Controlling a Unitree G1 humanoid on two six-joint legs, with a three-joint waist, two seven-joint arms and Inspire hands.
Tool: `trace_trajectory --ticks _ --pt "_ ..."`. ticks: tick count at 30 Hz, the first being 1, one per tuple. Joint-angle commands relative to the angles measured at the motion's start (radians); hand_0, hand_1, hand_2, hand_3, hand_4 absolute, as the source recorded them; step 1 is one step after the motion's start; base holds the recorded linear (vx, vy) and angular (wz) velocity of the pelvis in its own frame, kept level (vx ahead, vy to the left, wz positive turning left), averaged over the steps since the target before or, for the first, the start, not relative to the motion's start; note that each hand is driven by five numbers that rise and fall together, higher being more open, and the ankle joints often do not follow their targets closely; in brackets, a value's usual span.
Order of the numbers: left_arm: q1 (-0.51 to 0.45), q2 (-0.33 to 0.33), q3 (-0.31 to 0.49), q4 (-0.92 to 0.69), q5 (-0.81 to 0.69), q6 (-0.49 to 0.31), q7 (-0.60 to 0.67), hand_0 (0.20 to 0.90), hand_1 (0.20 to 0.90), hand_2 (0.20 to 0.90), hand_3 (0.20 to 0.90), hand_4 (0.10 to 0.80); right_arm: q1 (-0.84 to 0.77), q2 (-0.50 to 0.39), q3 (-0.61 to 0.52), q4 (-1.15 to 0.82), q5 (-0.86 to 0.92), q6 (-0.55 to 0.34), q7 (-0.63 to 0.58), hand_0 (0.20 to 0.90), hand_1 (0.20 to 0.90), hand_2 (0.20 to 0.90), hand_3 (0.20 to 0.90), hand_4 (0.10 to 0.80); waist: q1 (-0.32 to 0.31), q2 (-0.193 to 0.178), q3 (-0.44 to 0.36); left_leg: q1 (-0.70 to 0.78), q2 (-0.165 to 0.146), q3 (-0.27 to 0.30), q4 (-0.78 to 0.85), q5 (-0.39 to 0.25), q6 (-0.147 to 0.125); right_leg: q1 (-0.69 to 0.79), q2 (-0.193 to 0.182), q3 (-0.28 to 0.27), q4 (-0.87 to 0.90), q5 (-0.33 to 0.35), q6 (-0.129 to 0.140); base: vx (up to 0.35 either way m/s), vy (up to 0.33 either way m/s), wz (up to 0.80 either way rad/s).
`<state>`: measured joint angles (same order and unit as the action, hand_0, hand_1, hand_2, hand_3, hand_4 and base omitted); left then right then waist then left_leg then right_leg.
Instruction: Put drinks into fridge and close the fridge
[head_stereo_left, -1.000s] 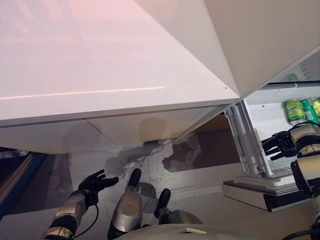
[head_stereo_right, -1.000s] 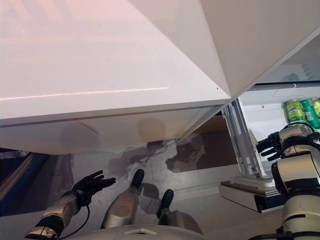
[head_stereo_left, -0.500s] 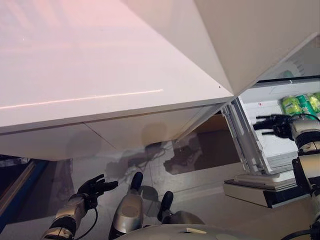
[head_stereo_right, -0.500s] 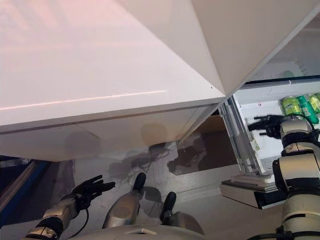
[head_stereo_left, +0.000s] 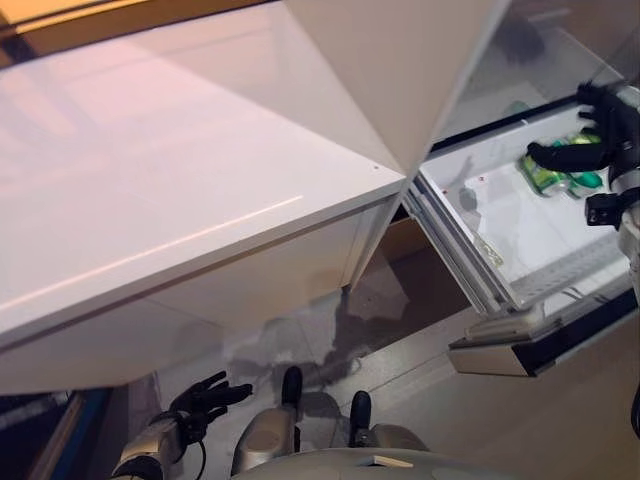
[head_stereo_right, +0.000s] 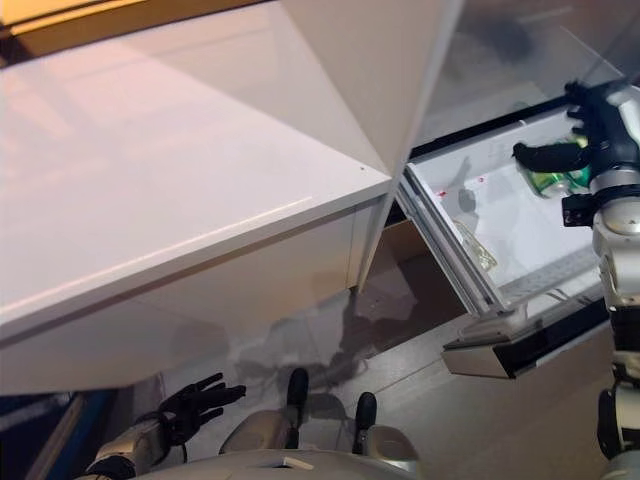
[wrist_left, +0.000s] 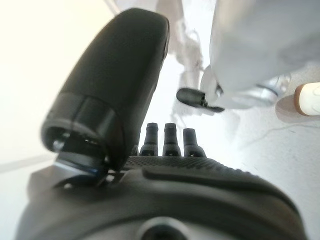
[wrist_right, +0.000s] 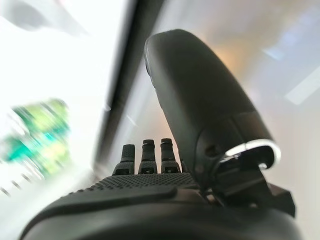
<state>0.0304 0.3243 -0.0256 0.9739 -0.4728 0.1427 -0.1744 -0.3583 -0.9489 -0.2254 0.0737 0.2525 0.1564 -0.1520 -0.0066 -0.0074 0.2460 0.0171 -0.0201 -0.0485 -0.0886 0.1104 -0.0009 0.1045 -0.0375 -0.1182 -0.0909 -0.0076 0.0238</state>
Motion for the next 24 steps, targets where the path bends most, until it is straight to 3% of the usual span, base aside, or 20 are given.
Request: trace_trajectory --ticks 1,7,8,11,16,20,24 --pt "0.051 0.027 -0.002 0.085 0.021 -0.049 -0.026 0.9 0.9 0.9 0.9 0.8 0.035 -0.039 -0.136 -0.109 0.011 -0.2 -0.106 0.9 0.9 0.9 0.9 0.8 -0.027 -0.029 -0.175 0.042 -0.013 0.042 0.003 -0.143 0.011 -0.073 -0.002 0.055 0.036 0.028 0.056 -0.087 -0.011 -0.17" --pt "0.082 0.004 0.007 0.106 0.042 -0.084 -0.042 0.9 0.9 0.9 0.9 0.8 0.237 0.044 -0.333 -0.231 0.037 -0.345 -0.266 0.9 0.9 0.9 0.9 0.8 -0.066 -0.017 -0.191 0.045 -0.009 0.071 0.001 -0.144 0.01 -0.076 0.008 0.078 0.032 0.034 0.056 -0.06 -0.012 -0.16" --pt "0.091 -0.004 0.006 0.113 0.052 -0.096 -0.046 0.9 0.9 0.9 0.9 0.8 0.285 0.084 -0.382 -0.255 0.047 -0.409 -0.343 0.9 0.9 0.9 0.9 0.8 -0.075 -0.013 -0.193 0.048 -0.007 0.076 0.001 -0.146 0.01 -0.076 0.01 0.084 0.035 0.031 0.057 -0.047 -0.021 -0.2" --pt "0.101 -0.016 0.013 0.115 0.071 -0.102 -0.05 0.9 0.9 0.9 0.9 0.8 0.33 0.143 -0.434 -0.28 0.071 -0.471 -0.403 0.9 0.9 0.9 0.9 0.8 -0.086 -0.007 -0.193 0.052 -0.004 0.085 0.001 -0.147 0.01 -0.077 0.011 0.085 0.044 0.026 0.058 -0.028 -0.018 -0.12" --pt "0.14 -0.05 0.025 0.09 0.119 -0.114 -0.046 0.9 0.9 0.9 0.9 0.8 0.453 0.326 -0.517 -0.287 0.102 -0.613 -0.566 0.9 0.9 0.9 0.9 0.8 -0.11 0.011 -0.194 0.067 0.0 0.095 0.002 -0.148 0.014 -0.077 0.013 0.091 0.083 0.003 0.058 -0.014 -0.017 -0.12" --pt "0.162 -0.063 0.036 0.075 0.132 -0.124 -0.036 0.9 0.9 0.9 0.9 0.8 0.531 0.456 -0.518 -0.188 0.165 -0.665 -0.556 0.9 0.9 0.9 0.9 0.8 -0.127 0.018 -0.195 0.08 0.002 0.106 0.007 -0.151 0.018 -0.075 0.011 0.095 0.101 -0.006 0.057 0.025 -0.017 -0.05" --pt "0.174 -0.063 0.043 0.084 0.139 -0.133 -0.037 0.9 0.9 0.9 0.9 0.8 0.584 0.522 -0.492 -0.06 0.227 -0.682 -0.509 0.9 0.9 0.9 0.9 0.8 -0.144 0.023 -0.19 0.093 -0.001 0.12 0.04 -0.178 0.029 -0.074 0.012 0.11 0.134 -0.031 0.052 0.133 -0.028 -0.09"
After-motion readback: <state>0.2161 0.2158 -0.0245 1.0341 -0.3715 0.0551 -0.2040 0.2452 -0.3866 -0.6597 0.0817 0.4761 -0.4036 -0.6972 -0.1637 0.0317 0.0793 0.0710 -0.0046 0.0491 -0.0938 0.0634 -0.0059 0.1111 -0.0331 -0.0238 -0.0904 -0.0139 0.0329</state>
